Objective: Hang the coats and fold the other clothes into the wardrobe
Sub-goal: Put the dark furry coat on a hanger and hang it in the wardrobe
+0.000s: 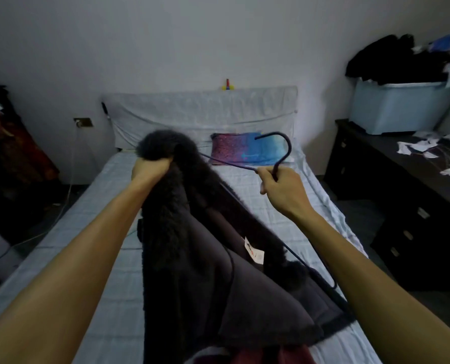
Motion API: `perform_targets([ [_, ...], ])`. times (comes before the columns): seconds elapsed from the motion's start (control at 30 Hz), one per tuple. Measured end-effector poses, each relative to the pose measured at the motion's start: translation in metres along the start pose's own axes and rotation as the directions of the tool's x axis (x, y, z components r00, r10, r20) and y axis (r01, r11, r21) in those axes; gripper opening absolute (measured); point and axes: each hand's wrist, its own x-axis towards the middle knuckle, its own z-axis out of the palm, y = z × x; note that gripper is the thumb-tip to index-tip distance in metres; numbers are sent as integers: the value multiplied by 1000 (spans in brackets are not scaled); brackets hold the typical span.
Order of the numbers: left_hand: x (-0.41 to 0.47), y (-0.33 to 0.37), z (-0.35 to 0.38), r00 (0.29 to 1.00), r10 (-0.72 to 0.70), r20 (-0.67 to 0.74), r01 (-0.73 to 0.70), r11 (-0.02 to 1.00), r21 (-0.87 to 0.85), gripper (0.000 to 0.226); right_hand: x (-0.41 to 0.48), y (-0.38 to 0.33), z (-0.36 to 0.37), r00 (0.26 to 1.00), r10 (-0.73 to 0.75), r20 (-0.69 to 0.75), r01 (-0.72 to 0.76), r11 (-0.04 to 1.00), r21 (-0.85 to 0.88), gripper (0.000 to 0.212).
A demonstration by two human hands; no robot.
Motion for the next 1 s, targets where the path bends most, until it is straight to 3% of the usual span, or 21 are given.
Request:
perform_targets([
  [0.1, 12, -7, -14, 992, -125, -25, 122, 987, -106, 73, -3, 6, -1, 998, 53, -14, -51, 992, 119, 47],
  [0.2, 15, -13, -16, 992, -111, -53, 103, 985, -138, 73, 1, 8, -5, 998, 60, 9, -60, 971, 232, 42],
  [0.37, 12, -21, -19, 980, -141, -139, 116, 977, -178, 76, 5, 13, -3, 990, 20, 139, -45, 982, 181, 25],
  [0.47, 12, -28, -26, 971, -135, -199, 97, 977, -189, 78, 10, 23, -8, 991, 33, 131, -60, 976, 211, 23],
  [0.53, 10, -30, -27, 973, -108, -204, 72, 982, -177, 77, 11, 32, -16, 976, 58, 208, -101, 974, 204, 23],
  [0.6, 6, -30, -21, 985, -52, -167, 31, 992, -125, 77, 9, 37, -21, 958, 75, 278, -104, 990, 94, 24],
  [0.7, -5, -19, -5, 990, 119, -76, -122, 991, -46, 70, 1, 35, -11, 962, 53, 269, -37, 997, -64, 23],
  [0.83, -28, 6, 18, 959, 282, 12, -279, 956, -93, 52, -11, 28, 25, 977, 43, 210, -37, 999, -34, 24],
  [1.0, -66, 20, 26, 880, 446, 163, -450, 893, -15, 42, -15, 25, 43, 995, 97, -23, -94, 989, 116, 46],
])
